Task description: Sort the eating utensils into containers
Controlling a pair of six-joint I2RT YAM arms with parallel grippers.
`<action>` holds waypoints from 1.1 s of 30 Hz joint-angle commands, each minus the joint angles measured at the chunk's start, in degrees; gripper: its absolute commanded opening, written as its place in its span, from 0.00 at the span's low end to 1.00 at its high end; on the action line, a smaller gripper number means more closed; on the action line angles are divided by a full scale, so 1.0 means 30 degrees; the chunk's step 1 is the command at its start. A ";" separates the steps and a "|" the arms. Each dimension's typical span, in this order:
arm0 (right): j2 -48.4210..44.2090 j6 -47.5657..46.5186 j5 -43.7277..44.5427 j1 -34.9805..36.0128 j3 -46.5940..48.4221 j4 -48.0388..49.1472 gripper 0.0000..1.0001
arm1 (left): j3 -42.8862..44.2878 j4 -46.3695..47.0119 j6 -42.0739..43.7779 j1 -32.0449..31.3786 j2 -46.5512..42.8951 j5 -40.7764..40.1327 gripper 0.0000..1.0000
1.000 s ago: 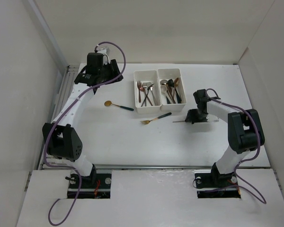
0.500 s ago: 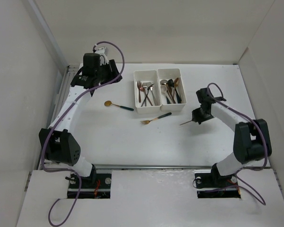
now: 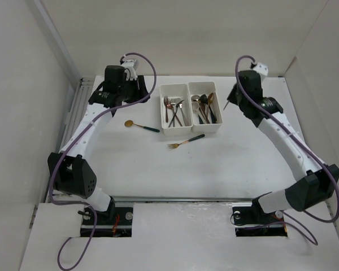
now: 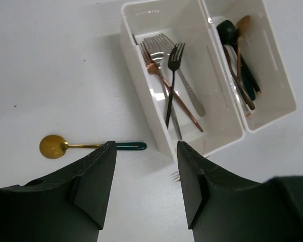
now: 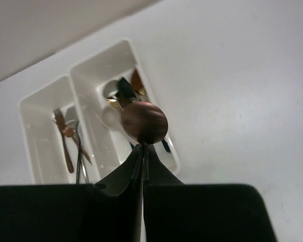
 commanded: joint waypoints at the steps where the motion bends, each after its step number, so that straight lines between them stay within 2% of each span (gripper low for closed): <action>1: 0.1924 -0.8033 -0.1752 0.0747 0.3432 0.2957 0.00 | -0.0540 -0.0049 0.0520 0.0731 -0.0959 -0.0552 0.48; 4: 0.5000 -0.9796 -0.1730 0.1595 0.5489 0.2694 0.00 | -0.1037 0.0127 0.0696 0.0733 -0.1340 -0.0818 0.48; 10: 0.9514 -1.1909 -0.1991 0.3004 0.6696 0.2899 0.00 | -0.2621 0.0303 0.0903 0.0908 -0.2452 -0.1753 0.53; 12: 1.0364 -1.1909 -0.1991 0.3006 0.7426 0.2026 0.05 | -0.3057 0.0303 0.0903 0.1111 -0.2660 -0.1755 0.53; 13: 1.0978 -1.1909 -0.1991 0.3006 0.7721 0.1643 0.23 | -0.3236 0.0477 0.0903 0.1113 -0.2660 -0.1755 0.54; 15: 1.1189 -1.1909 -0.2546 0.3006 0.8162 0.0765 0.52 | -0.3587 0.0479 0.0903 0.1289 -0.2836 -0.1755 0.54; 17: 1.1133 -1.1674 -0.2547 0.3006 0.8369 0.0760 0.74 | -0.4055 0.0654 0.0700 0.1492 -0.2836 -0.1581 0.55; 20: 0.9641 -1.1498 -0.2313 0.3182 0.8076 0.0994 0.86 | -0.4234 0.0830 0.0522 0.1844 -0.2836 -0.1404 0.55; 24: 0.7033 -1.2898 -0.6637 0.3532 0.6410 0.1258 0.89 | -0.4234 0.0830 0.0346 0.2225 -0.2631 -0.1228 0.55; 25: 0.6652 -1.3079 -0.7954 0.3939 0.5681 0.1258 0.92 | -0.4234 0.1004 0.0346 0.2227 -0.2631 -0.1228 0.55; 27: 0.6181 -1.3080 -0.7967 0.4585 0.5439 0.0939 0.93 | -0.4905 0.1267 -0.0091 0.2227 -0.2455 -0.1228 0.56; 29: 0.6179 -1.2674 -0.7092 0.5403 0.5439 0.0527 0.94 | -0.5520 0.1531 -0.0851 0.2227 -0.1988 -0.0148 0.58; 33: 0.6179 -1.0537 -0.6066 0.5789 0.4941 0.1224 0.94 | -0.5935 0.1533 -0.3809 0.2024 -0.0057 0.0383 0.58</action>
